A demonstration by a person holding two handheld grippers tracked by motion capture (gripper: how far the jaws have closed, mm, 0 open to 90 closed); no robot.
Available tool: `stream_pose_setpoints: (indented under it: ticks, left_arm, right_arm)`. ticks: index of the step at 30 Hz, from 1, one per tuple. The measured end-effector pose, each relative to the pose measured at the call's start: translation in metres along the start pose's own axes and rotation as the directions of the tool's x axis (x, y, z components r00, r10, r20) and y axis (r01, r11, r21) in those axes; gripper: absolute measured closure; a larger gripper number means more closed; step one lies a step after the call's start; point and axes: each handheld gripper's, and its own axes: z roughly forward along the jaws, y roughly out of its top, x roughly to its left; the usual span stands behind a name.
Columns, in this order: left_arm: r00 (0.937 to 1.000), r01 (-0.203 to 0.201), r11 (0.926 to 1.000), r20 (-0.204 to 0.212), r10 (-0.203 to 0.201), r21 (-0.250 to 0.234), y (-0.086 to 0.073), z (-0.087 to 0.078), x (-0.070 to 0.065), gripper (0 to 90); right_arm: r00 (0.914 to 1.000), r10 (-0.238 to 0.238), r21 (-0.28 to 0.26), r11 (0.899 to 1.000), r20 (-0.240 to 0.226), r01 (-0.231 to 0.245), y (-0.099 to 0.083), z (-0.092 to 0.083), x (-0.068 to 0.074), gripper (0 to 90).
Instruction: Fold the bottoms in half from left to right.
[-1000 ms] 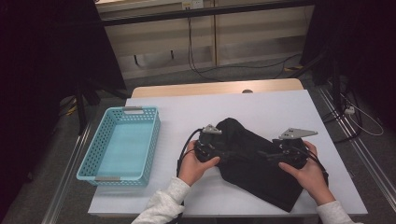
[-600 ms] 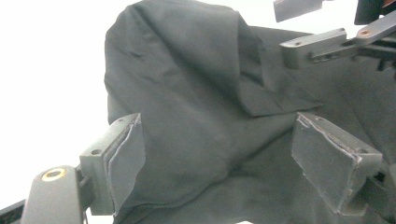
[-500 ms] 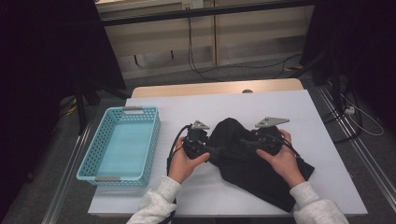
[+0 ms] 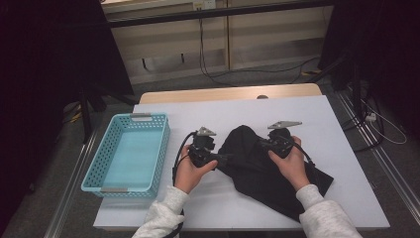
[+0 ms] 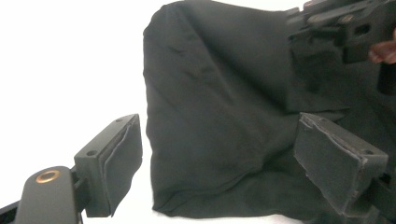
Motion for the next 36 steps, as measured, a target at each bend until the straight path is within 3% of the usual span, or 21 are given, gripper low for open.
stream_pose_setpoints:
  ticks: [5,6,7,8,10,13,15,28,29,30,31,32,34,36]
  left_arm:
    - [0.9999,0.015,0.9999,-0.004,-0.015,-0.004,-0.001,-0.001,0.005,15.9]
    - [0.9999,0.012,0.9999,-0.006,-0.012,0.003,-0.002,-0.002,0.008,15.8]
    - [0.9999,0.012,0.9999,-0.006,-0.012,0.003,-0.002,-0.002,0.008,15.8]
    - [0.9999,0.014,0.9998,-0.005,-0.014,0.011,-0.003,-0.002,0.01,15.8]
    - [0.9998,0.016,0.9998,-0.007,-0.016,0.01,-0.004,-0.002,0.011,15.6]
    - [0.9996,0.024,0.9997,-0.013,-0.024,0.008,-0.005,-0.002,0.012,15.5]
    - [0.9997,0.021,0.9998,-0.015,-0.021,0.003,-0.004,-0.003,0.012,14.9]
    - [0.9996,0.016,0.9999,-0.024,-0.015,0.005,-0.004,-0.003,0.01,14.0]
    - [0.9996,0.01,0.9999,-0.026,-0.01,0.007,-0.004,-0.003,0.01,14.1]
    - [0.9996,0.011,0.9999,-0.025,-0.01,0.007,-0.004,-0.003,0.01,14.1]
    - [0.9996,0.011,0.9999,-0.025,-0.01,0.007,-0.004,-0.003,0.01,14.0]
    - [0.9996,0.012,0.9999,-0.027,-0.012,0.003,-0.004,-0.002,0.01,14.0]
    - [0.9996,0.014,0.9999,-0.025,-0.014,0.003,-0.004,-0.002,0.01,14.0]
    - [0.9996,0.011,0.9999,-0.028,-0.011,0.004,-0.004,-0.003,0.011,14.0]
  right_arm:
    - [0.9991,0.029,-0.022,0.999,-0.03,-0.03,0.003,-0.017,-0.001,87.6]
    - [0.9972,0.059,-0.029,0.998,-0.045,-0.061,0.003,-0.029,-0.003,88.1]
    - [0.9972,0.059,-0.029,0.998,-0.045,-0.061,0.003,-0.029,-0.003,88.1]
    - [0.9927,0.106,-0.033,0.994,-0.058,-0.108,0.001,-0.038,-0.008,88.3]
    - [0.9929,0.108,-0.038,0.993,-0.051,-0.11,-0.001,-0.04,-0.01,88.3]
    - [0.9829,0.173,-0.02,0.984,-0.063,-0.175,-0.013,-0.042,-0.023,88.4]
    - [0.9823,0.175,-0.004,0.984,-0.067,-0.176,-0.021,-0.039,-0.024,88.4]
    - [0.9903,0.126,-0.013,0.992,-0.058,-0.127,-0.03,-0.048,-0.022,87.5]
    - [0.992,0.116,-0.008,0.993,-0.048,-0.117,-0.03,-0.048,-0.022,83.2]
    - [0.9947,0.099,0.009,0.995,-0.025,-0.099,-0.031,-0.048,-0.021,73.4]
    - [0.9947,0.099,0.009,0.995,-0.025,-0.099,-0.031,-0.048,-0.021,73.4]
    - [0.9988,0.04,0.036,0.999,0.027,-0.041,-0.03,-0.049,-0.02,63.8]
    - [0.9986,0.016,0.043,0.999,0.05,-0.018,-0.03,-0.053,-0.02,62.4]
    - [0.996,0.0,0.02,1.0,0.089,-0.001,-0.026,-0.066,-0.023,54.7]
